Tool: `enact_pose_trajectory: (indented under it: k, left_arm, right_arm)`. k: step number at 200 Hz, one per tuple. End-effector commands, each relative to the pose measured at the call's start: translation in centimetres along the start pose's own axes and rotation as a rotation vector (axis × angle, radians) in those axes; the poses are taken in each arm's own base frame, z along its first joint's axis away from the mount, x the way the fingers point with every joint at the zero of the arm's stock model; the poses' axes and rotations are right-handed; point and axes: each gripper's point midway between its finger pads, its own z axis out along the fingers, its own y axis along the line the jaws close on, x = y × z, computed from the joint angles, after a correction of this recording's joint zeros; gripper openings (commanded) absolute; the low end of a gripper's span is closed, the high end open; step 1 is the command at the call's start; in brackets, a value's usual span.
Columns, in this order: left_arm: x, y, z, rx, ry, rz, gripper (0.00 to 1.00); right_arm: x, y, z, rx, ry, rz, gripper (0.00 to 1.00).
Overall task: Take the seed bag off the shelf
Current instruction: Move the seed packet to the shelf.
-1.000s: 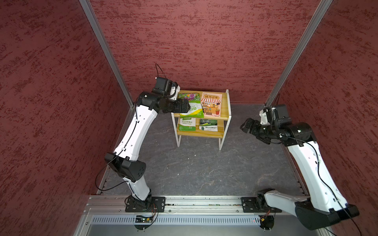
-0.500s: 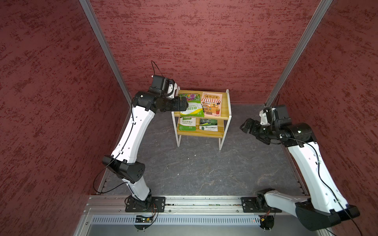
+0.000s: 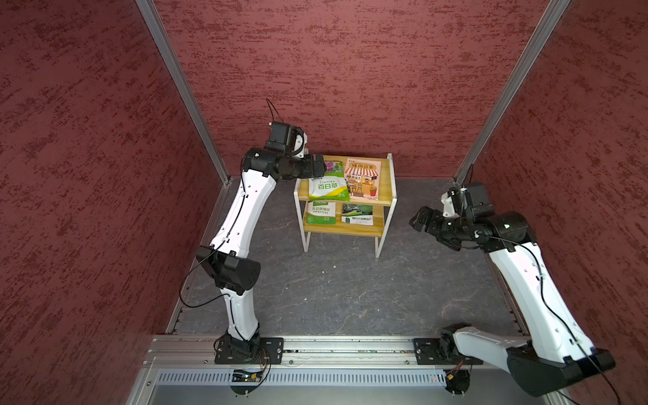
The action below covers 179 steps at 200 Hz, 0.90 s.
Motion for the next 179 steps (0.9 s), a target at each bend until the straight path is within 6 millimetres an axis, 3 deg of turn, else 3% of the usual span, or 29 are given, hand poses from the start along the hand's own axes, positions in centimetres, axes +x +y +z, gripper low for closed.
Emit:
enact_pose_trajectory:
  k: [1,77,179]
  left_arm:
    - [0.6,-1.0,-0.5,0.019,0.019,0.044,1.00]
    - [2.3,-0.9,-1.5,0.005,0.026,0.062,1.00]
    - [0.3,-1.3,-2.2,0.001,-0.046,0.062,1.00]
  right_arm:
    - [-0.2,0.1,-0.5,-0.004,-0.034,-0.018,0.98]
    - [-0.1,0.0,-0.3,-0.006,-0.033,-0.019,0.98]
    - [-0.2,0.0,-0.5,-0.005,-0.040,-0.016,0.98]
